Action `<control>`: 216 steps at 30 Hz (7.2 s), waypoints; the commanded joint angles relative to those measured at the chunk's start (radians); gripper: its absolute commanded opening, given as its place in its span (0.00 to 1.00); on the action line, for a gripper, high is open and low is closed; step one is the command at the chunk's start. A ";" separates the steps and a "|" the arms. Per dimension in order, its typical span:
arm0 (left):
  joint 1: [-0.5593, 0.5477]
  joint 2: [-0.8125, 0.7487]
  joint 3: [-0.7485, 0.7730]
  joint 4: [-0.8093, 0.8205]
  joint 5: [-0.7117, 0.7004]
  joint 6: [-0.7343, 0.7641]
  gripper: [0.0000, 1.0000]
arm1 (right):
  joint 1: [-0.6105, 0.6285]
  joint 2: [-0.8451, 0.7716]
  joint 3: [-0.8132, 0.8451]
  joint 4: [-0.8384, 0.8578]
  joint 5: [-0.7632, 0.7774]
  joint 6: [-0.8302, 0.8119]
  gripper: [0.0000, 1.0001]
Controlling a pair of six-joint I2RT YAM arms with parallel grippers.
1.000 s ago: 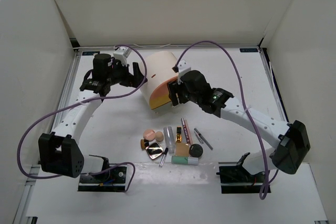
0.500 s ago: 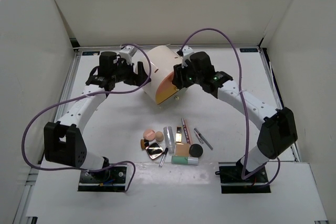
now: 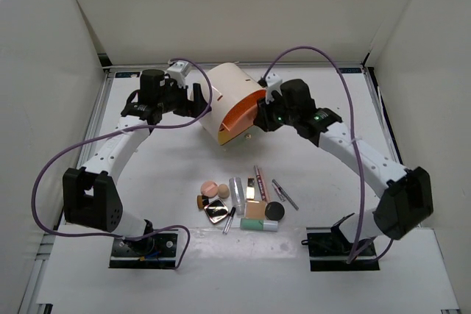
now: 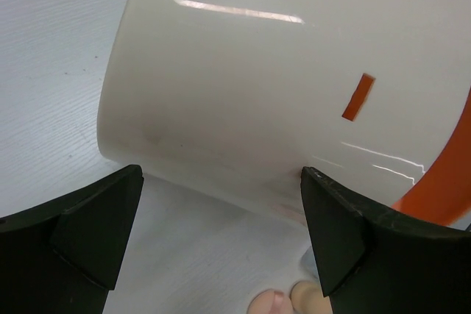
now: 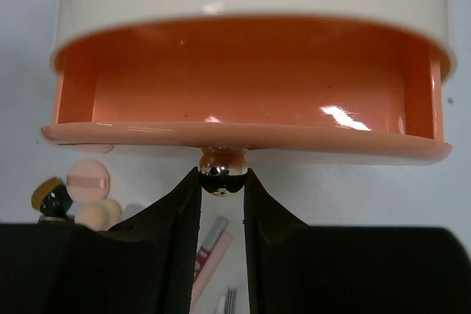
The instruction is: Organize the makeup
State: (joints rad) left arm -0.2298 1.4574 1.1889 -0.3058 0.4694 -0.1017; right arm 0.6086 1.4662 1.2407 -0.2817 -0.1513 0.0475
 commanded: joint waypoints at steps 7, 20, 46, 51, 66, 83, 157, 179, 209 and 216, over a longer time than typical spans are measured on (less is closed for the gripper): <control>-0.026 -0.009 0.023 0.008 -0.077 -0.016 0.98 | -0.013 -0.248 -0.155 -0.111 0.061 -0.029 0.07; -0.052 -0.040 0.038 -0.050 -0.155 -0.036 0.98 | -0.013 -0.245 -0.135 -0.160 0.076 -0.035 0.68; -0.212 -0.347 -0.247 -0.354 -0.457 -0.303 0.98 | 0.091 -0.512 -0.695 -0.096 0.323 0.425 0.60; -0.243 -0.353 -0.247 -0.357 -0.506 -0.320 0.98 | 0.170 -0.442 -0.716 -0.093 0.415 0.443 0.58; -0.425 -0.335 -0.333 -0.351 -0.414 -0.401 0.98 | 0.321 -0.405 -0.730 -0.105 0.561 0.529 0.58; -0.766 -0.037 -0.339 -0.299 -0.669 -0.500 0.71 | 0.324 -0.464 -0.713 -0.142 0.611 0.571 0.58; -0.692 -0.377 -0.095 -0.550 -0.842 -0.548 0.98 | 0.321 -0.558 -0.667 -0.179 0.679 0.474 0.89; -0.537 -0.046 -0.468 -0.203 -0.699 -0.570 0.58 | 0.318 -0.607 -0.655 -0.227 0.728 0.523 0.99; -0.582 -0.322 -0.016 -0.161 -0.750 -0.311 0.10 | 0.318 -0.705 -0.667 -0.264 0.869 0.585 0.99; -0.612 -0.077 0.211 -0.099 -0.736 -0.190 0.10 | 0.315 -0.705 -0.667 -0.283 0.880 0.609 0.99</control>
State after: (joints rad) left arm -0.8284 1.3128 1.3384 -0.4339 -0.2886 -0.3698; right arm 0.9234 0.7723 0.5625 -0.5533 0.6857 0.6243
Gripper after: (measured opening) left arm 0.122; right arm 0.987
